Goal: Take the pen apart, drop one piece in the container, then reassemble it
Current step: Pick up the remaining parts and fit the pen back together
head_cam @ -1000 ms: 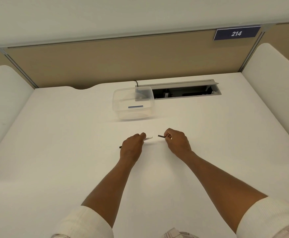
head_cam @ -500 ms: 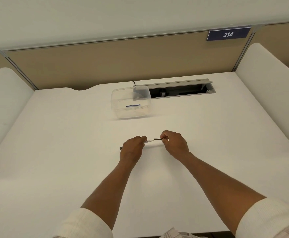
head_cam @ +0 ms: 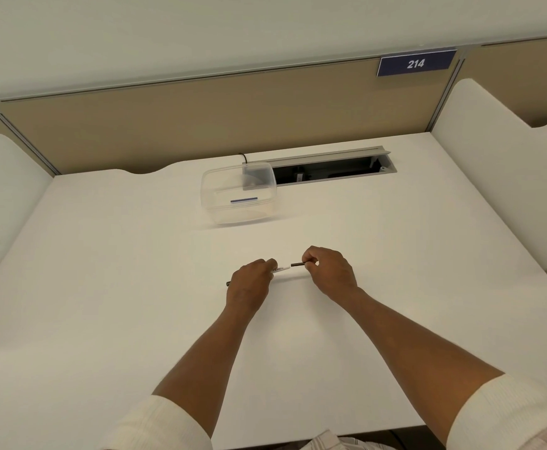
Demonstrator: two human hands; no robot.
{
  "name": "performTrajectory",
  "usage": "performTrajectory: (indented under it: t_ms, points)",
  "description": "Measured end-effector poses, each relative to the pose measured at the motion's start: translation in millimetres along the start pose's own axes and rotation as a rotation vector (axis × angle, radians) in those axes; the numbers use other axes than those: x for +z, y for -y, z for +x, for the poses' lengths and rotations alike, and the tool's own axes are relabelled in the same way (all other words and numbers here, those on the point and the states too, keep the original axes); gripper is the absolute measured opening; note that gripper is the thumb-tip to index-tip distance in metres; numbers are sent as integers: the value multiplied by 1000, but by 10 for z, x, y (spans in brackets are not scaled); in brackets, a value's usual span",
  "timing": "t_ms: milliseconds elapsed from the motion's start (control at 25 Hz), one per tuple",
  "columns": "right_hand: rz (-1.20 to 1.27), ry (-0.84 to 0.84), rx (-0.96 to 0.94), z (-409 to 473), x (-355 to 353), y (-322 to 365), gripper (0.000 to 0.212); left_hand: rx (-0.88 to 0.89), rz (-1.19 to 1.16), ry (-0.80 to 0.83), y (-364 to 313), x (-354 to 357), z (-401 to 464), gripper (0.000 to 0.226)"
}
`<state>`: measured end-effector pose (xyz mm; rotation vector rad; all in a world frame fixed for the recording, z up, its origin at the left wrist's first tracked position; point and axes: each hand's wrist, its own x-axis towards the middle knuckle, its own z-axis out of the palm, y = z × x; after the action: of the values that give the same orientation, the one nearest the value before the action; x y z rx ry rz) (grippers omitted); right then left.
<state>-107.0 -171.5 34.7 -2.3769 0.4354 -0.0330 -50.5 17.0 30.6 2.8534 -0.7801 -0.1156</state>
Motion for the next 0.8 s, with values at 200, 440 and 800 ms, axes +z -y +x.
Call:
performTrajectory:
  t_ms: [200, 440, 800]
  points:
    - [-6, 3, -3, -14, 16, 6, 13, 8, -5, -8, 2, -12, 2, 16]
    - [-2, 9, -10, -8, 19, 27, 12, 12, 7, -11, 32, -33, -13, 15]
    - [10, 19, -64, 0, 57, -6, 13, 18, 10, -34, 54, -53, -38, 12]
